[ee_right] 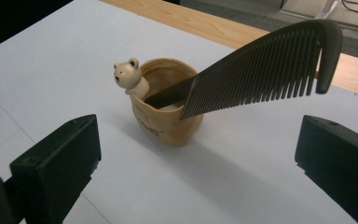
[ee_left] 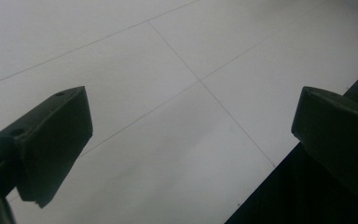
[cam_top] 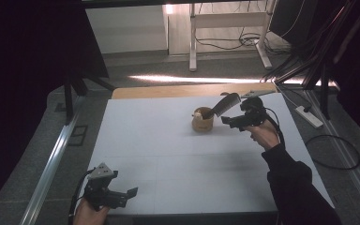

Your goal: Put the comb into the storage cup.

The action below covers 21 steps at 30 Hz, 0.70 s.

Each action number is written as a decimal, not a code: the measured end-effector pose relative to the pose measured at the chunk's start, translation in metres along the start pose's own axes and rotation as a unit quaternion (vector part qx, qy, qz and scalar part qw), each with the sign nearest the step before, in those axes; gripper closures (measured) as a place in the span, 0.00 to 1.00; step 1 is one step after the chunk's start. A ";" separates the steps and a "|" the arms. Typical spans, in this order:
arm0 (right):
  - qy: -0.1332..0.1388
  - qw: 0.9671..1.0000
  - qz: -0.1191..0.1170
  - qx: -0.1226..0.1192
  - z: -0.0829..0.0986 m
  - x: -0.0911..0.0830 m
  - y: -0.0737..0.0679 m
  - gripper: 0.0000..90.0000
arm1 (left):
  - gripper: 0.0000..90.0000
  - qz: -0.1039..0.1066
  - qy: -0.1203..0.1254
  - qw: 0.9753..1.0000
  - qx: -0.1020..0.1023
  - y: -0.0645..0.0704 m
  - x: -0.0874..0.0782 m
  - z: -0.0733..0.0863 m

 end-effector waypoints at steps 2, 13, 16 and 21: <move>0.002 1.000 -0.003 0.002 0.002 -0.001 -0.001 0.01 | 0.00 0.001 0.002 1.000 -0.002 0.000 0.000 0.000; 0.010 1.000 -0.008 -0.002 0.007 -0.008 -0.008 0.00 | 0.00 0.004 0.006 1.000 -0.006 -0.001 -0.001 0.000; 0.013 1.000 -0.011 -0.003 0.009 -0.009 -0.009 0.00 | 0.00 0.006 0.008 1.000 -0.005 -0.001 -0.002 0.000; 0.014 1.000 -0.013 -0.005 0.012 -0.012 -0.011 0.00 | 0.00 0.006 0.015 1.000 -0.014 -0.002 -0.003 -0.001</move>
Point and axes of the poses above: each handheld gripper's, and its own axes: x roughly forward along the jaws, z roughly out of its underside, y roughly to its right, the point moved 7 cm from there along x, roughly forward along the jaws, and after that the axes turned 6 degrees about -z, right-handed, at the moved point
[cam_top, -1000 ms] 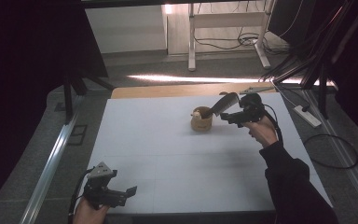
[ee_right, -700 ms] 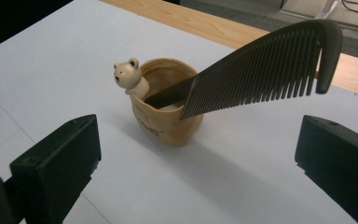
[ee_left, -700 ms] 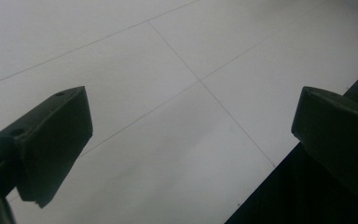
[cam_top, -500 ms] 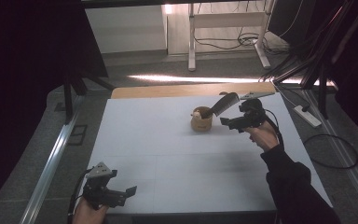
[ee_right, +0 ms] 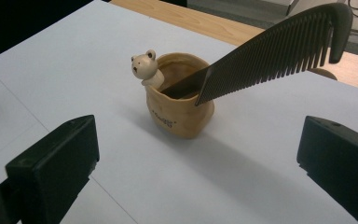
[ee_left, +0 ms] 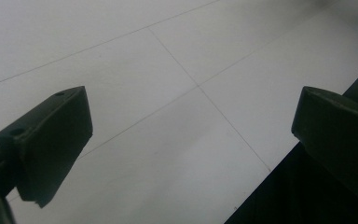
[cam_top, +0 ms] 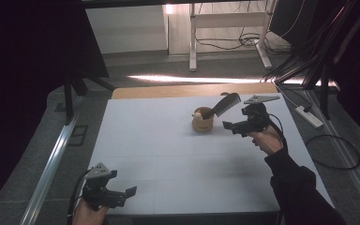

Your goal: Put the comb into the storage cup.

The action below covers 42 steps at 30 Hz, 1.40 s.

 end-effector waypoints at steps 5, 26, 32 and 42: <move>0.000 1.000 0.000 -0.003 0.002 -0.004 -0.001 0.00 | 0.00 -0.004 0.001 1.000 0.002 0.000 0.000 0.000; -0.016 1.000 0.006 -0.012 0.017 -0.018 -0.009 0.00 | 0.00 -0.013 0.005 1.000 -0.004 -0.003 -0.002 0.000; -0.007 1.000 0.000 -0.014 0.018 -0.022 -0.012 0.00 | 0.00 -0.011 0.006 1.000 -0.006 -0.003 -0.002 0.000; -0.008 1.000 -0.009 -0.029 0.024 -0.028 -0.021 0.00 | 0.00 -0.011 0.006 1.000 -0.007 -0.003 -0.002 0.000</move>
Point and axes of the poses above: each handheld gripper's, and its own axes: x roughly forward along the jaws, z roughly out of its underside, y roughly to its right, the point moved 7 cm from there along x, roughly forward along the jaws, and after that the axes turned 6 degrees about -z, right-handed, at the moved point
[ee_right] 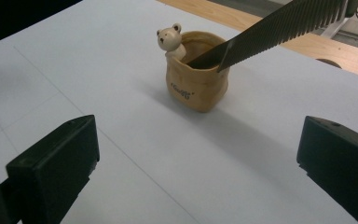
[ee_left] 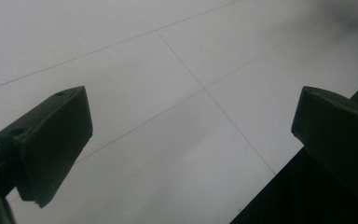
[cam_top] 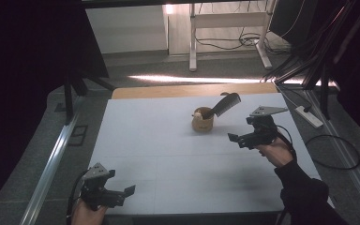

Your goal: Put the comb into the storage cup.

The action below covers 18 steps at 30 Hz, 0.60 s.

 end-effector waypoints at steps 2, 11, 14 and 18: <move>-0.003 1.000 0.001 0.000 0.002 -0.002 -0.001 0.00 | 0.00 0.001 0.001 1.000 0.000 0.000 0.000 0.000; 0.001 1.000 0.000 -0.003 0.011 -0.009 -0.008 0.00 | 0.00 0.001 0.001 1.000 -0.001 0.000 0.000 0.000; 0.002 1.000 0.000 -0.005 0.014 -0.011 -0.009 0.00 | 0.00 0.001 0.001 1.000 -0.002 0.000 0.000 0.000; 0.000 1.000 -0.002 0.000 0.019 -0.014 -0.010 0.00 | 0.00 0.001 0.001 1.000 -0.002 0.000 0.000 0.000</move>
Point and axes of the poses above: each handheld gripper's, and its own axes: x roughly forward along the jaws, z roughly out of its underside, y roughly to its right, the point moved 7 cm from there along x, roughly forward along the jaws, and after that the axes turned 6 degrees about -z, right-handed, at the moved point
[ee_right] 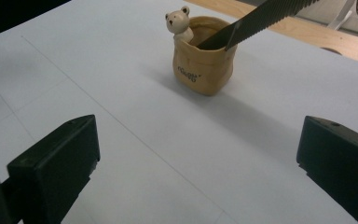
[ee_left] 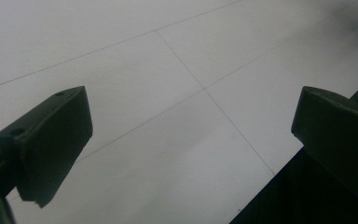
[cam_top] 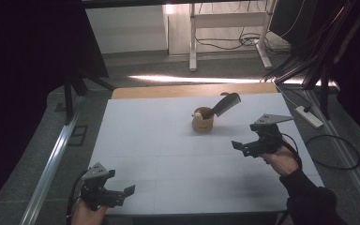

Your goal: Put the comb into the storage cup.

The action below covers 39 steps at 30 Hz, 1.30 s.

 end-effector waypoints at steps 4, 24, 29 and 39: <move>-0.002 1.000 0.000 0.002 0.004 -0.004 -0.001 0.00 | 0.00 0.001 0.000 1.000 -0.001 0.000 0.000 0.000; -0.016 1.000 0.015 -0.008 0.025 -0.018 -0.005 0.00 | 0.00 0.002 0.001 1.000 0.001 0.000 0.000 0.000; -0.016 1.000 0.018 -0.007 0.030 -0.021 -0.007 0.00 | 0.00 0.002 0.001 1.000 0.001 0.000 0.000 0.000; -0.015 1.000 0.021 -0.005 0.038 -0.031 -0.012 0.00 | 0.00 0.007 0.005 1.000 0.003 0.001 -0.001 0.000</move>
Point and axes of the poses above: each handheld gripper's, and its own axes: x roughly forward along the jaws, z roughly out of its underside, y roughly to its right, the point moved 7 cm from there along x, roughly forward along the jaws, and after that the axes turned 6 degrees about -z, right-handed, at the moved point
